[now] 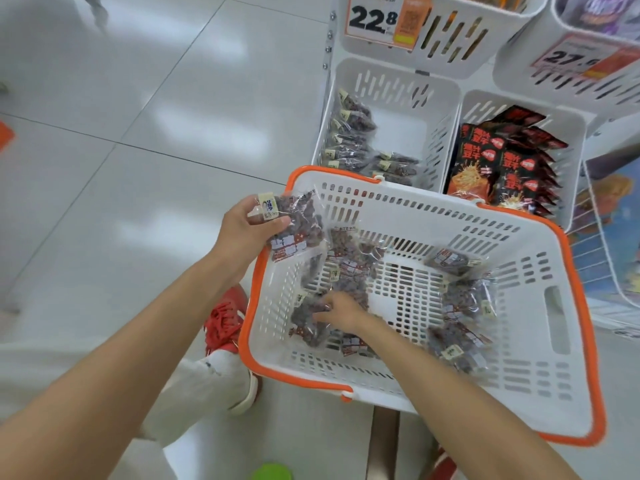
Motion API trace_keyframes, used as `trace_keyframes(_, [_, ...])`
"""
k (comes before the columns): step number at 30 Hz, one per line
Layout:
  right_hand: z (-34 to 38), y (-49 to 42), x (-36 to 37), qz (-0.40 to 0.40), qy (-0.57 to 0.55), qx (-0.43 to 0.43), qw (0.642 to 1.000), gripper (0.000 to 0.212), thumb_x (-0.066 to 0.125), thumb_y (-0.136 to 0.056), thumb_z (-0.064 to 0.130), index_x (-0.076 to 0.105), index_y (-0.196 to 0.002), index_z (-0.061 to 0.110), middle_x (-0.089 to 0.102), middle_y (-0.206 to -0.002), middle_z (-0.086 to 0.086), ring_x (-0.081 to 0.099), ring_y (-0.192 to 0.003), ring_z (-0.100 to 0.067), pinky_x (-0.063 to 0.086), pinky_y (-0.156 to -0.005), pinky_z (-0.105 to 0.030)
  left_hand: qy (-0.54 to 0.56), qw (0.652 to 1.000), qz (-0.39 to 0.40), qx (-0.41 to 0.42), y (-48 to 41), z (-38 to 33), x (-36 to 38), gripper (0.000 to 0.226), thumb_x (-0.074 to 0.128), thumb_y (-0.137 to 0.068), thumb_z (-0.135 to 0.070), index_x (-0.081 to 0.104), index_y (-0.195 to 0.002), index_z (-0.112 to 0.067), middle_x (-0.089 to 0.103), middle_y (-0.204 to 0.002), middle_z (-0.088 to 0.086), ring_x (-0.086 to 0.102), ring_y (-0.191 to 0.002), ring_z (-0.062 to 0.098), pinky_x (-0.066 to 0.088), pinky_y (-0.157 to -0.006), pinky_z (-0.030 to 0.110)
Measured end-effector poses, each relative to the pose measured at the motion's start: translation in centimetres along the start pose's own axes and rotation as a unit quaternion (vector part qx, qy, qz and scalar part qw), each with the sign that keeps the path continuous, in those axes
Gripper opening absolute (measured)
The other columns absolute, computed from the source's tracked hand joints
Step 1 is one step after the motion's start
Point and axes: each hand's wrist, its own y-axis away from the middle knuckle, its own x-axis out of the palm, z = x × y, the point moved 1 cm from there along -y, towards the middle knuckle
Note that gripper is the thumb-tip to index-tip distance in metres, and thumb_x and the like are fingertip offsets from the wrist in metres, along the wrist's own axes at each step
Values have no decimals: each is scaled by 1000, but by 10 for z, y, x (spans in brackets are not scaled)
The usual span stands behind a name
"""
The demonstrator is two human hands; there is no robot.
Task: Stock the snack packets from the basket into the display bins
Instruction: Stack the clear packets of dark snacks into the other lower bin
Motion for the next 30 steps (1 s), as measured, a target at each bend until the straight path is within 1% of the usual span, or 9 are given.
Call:
trace_keyframes(3, [6, 18, -21, -31, -34, -55, 997, 40, 66, -93, 22, 57, -131, 15, 53, -140, -1, 60, -118, -19, 47, -97, -28, 3, 1000, 17, 9, 1, -3, 2, 28, 67, -89, -2, 63, -114, -14, 75, -91, 1, 73, -77, 12, 57, -61, 25])
trace_keyframes(10, [64, 130, -155, -96, -108, -191, 971, 20, 68, -91, 17, 68, -111, 20, 65, -115, 18, 61, -109, 4, 49, -92, -18, 13, 997, 71, 20, 1, -16, 20, 26, 57, -96, -3, 60, -120, -13, 70, -112, 15, 69, -102, 31, 57, -85, 48])
trace_keyframes(12, [85, 150, -173, -115, -128, -226, 959, 14, 67, -91, 19, 67, -105, 25, 65, -109, 23, 61, -103, 11, 46, -88, -9, 18, 993, 116, 10, 4, -19, 32, 26, 53, -100, -12, 54, -126, -13, 68, -116, 15, 68, -103, 30, 57, -85, 48])
trace_keyframes(16, [103, 142, -183, -208, -10, -233, 950, 19, 67, -91, 32, 66, -105, 19, 51, -129, 7, 50, -119, -6, 34, -103, -25, -47, 973, 227, 19, 7, -27, 60, 42, 62, -90, -52, 52, -128, -36, 66, -126, 6, 66, -111, 25, 53, -94, 49])
trace_keyframes(19, [104, 134, -183, -219, -28, -242, 945, 38, 70, -89, 34, 52, -121, 26, 46, -135, 5, 50, -122, -8, 43, -100, -29, -120, 965, 223, 59, -4, -29, 71, 46, 77, -84, -31, 50, -121, -35, 71, -108, 0, 70, -99, 22, 56, -85, 40])
trace_keyframes(22, [104, 133, -205, -154, -12, -214, 965, 70, 77, -83, 33, 38, -141, 31, 49, -127, 10, 55, -108, -3, 47, -82, -17, -188, 939, 279, 74, -17, -39, 81, 40, 74, -87, -24, 49, -118, -24, 69, -91, -18, 68, -88, 5, 52, -72, 19])
trace_keyframes(24, [106, 130, -225, -83, 59, -179, 979, 60, 79, -80, 37, 53, -132, 23, 60, -107, 9, 57, -88, 3, 44, -74, -16, -233, 914, 319, 94, -26, -49, 94, 38, 71, -89, -16, 45, -117, -22, 61, -83, -21, 63, -75, -11, 44, -59, 6])
trace_keyframes(27, [106, 119, -250, -11, 58, -148, 987, 49, 79, -80, 42, 59, -123, 32, 67, -109, 9, 63, -90, -10, 51, -79, -34, -271, 898, 325, 122, -43, -67, 117, 54, 72, -86, -9, 34, -123, -18, 47, -78, -7, 50, -49, -12, 38, -48, 6])
trace_keyframes(30, [98, 103, -276, -50, 41, -165, 984, 10, 71, -89, 35, 62, -86, 38, 53, -71, 13, 48, -62, -6, 39, -62, -27, -252, 909, 305, 133, -80, -77, 131, 82, 83, -77, -20, 29, -140, -19, 54, -92, 2, 55, -65, -6, 48, -55, 18])
